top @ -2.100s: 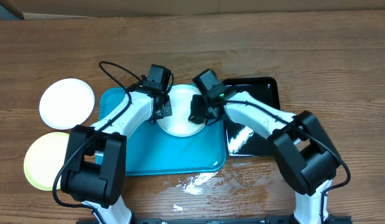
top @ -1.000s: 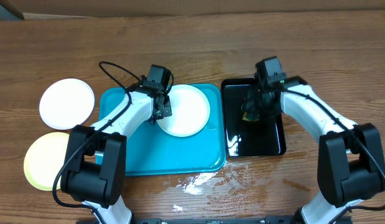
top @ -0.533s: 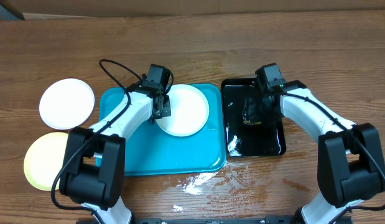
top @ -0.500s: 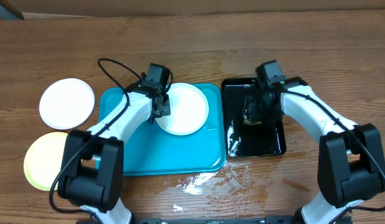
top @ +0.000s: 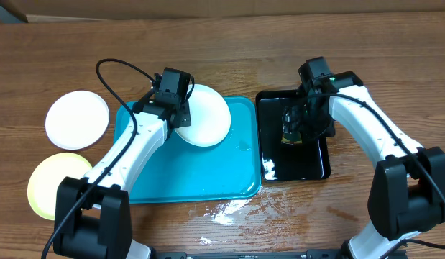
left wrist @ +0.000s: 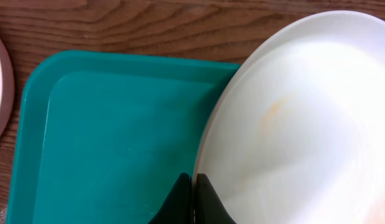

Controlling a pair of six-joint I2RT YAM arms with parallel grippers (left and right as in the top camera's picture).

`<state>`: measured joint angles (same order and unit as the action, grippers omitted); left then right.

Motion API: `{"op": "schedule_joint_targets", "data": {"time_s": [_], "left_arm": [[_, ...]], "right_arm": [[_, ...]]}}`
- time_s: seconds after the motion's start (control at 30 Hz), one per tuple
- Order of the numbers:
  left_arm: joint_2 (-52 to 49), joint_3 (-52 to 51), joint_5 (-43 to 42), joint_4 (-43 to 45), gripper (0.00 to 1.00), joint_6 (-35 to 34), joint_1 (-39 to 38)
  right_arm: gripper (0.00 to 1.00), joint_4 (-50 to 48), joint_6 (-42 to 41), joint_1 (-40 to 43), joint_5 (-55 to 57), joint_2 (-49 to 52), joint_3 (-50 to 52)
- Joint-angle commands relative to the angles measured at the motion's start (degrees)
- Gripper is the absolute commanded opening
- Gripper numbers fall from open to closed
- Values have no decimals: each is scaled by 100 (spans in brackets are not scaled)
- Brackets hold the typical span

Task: Clean dirty plates on tray and stack at the side
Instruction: 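Return the sponge to the black tray with the right gripper, then lift the white plate with the left gripper and carry it left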

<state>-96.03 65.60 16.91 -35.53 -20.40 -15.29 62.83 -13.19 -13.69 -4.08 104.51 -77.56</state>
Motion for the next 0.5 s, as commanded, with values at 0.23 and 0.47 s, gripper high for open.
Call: {"op": "schedule_joint_targets", "data": {"time_s": [0.23,0.47], "left_arm": [[647,-7,918,111,4,293,-798],[656,-7,3095,271,4,702,-1956]], "right_arm": [[95,79,22,372,-352,-166,-138],[100,72,131,372,-352,-166,-138]]}}
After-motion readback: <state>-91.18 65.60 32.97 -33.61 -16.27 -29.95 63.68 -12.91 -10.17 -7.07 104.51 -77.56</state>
